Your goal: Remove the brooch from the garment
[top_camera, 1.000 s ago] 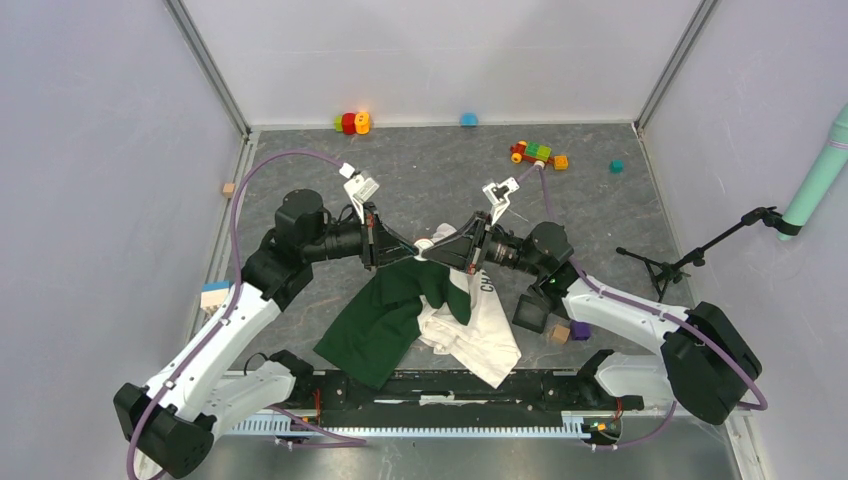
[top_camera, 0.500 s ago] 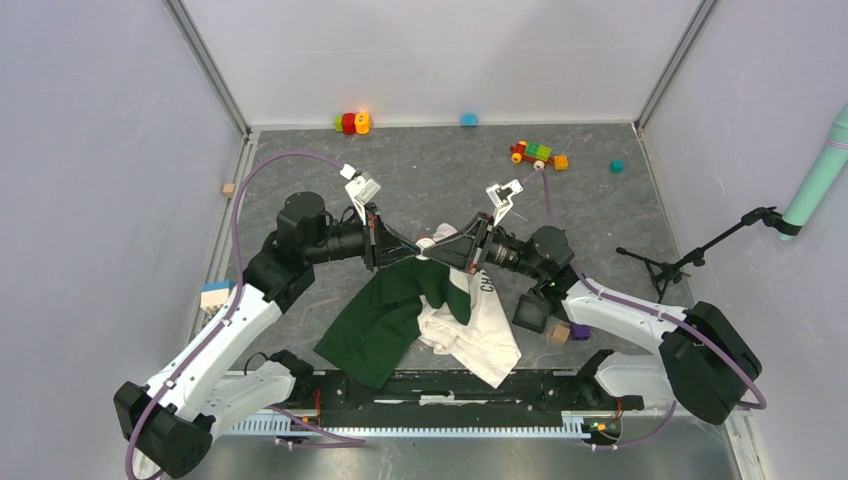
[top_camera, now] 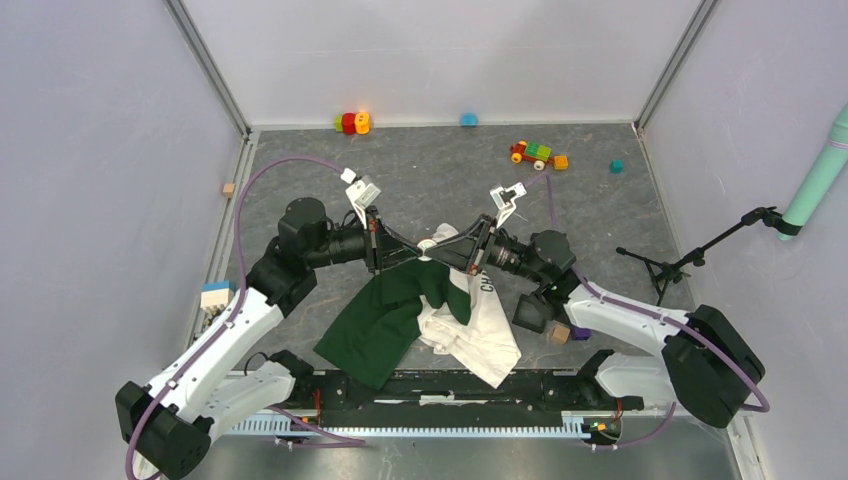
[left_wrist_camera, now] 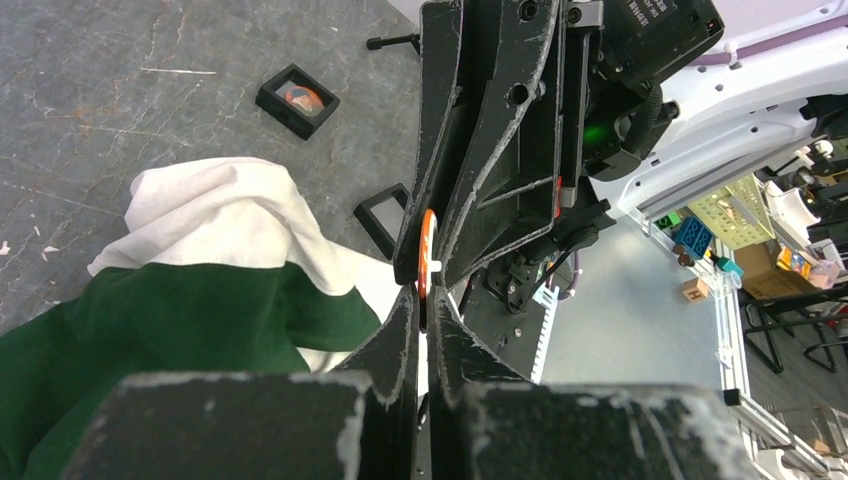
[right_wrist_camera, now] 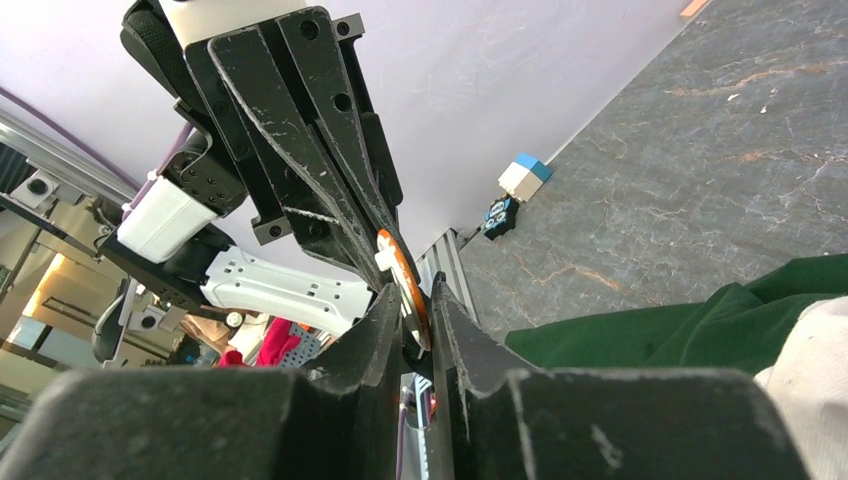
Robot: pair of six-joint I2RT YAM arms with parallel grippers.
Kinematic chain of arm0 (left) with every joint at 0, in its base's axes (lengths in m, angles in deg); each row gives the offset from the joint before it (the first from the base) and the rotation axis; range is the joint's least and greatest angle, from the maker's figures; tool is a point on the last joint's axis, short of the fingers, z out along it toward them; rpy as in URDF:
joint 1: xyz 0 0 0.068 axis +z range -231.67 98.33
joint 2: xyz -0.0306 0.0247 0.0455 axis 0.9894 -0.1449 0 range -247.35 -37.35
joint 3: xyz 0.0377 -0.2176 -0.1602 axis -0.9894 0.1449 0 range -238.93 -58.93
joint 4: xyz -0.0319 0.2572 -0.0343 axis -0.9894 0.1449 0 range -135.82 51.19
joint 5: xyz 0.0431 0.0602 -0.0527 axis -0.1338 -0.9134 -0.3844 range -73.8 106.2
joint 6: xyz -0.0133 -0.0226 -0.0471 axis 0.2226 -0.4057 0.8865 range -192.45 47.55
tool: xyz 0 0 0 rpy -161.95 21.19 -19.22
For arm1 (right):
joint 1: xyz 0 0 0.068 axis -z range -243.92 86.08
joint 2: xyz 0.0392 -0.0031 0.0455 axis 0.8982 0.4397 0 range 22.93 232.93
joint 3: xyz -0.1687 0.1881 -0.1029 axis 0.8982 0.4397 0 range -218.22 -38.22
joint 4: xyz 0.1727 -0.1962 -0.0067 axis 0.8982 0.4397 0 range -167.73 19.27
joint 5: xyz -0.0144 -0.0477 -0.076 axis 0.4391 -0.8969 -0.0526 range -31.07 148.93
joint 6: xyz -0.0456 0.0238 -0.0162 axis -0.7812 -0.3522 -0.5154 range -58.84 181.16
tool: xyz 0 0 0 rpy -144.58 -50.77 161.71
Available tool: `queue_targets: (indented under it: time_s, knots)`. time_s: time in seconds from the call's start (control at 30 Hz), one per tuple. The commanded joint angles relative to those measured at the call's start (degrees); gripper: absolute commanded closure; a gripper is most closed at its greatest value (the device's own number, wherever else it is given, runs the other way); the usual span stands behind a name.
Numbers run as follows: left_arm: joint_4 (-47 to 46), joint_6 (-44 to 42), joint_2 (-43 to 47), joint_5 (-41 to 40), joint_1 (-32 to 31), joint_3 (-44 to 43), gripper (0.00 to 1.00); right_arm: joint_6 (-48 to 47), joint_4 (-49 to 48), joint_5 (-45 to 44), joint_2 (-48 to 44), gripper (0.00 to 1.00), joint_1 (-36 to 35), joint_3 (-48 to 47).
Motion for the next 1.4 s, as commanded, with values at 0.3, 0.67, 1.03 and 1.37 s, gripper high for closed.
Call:
queue_targets:
  time_s: [0.3,0.67,1.03,1.37]
  knots:
    - [-1.19,3.39,1.32,2.12,-2.11,1.62,0.98,0.35,-3.88,-7.45,-3.34,0.68,-0.1,1.19]
    - [5.98,1.02,-0.98,-8.1,-2.11,0.47,0.98,-4.81,4.0,-9.47,-8.56,0.27,0.88,3.28]
    - [-0.19,2.93,-17.14,-15.41,-16.36,3.09,0.98,-30.77,69.56,-31.59,-23.07,0.02,7.82,-6.14]
    - [-8.42,9.02,-42.58,-19.05,2.63,-0.81,0.98,-29.01,90.06,-40.22,-25.83,0.02,9.05,-5.73]
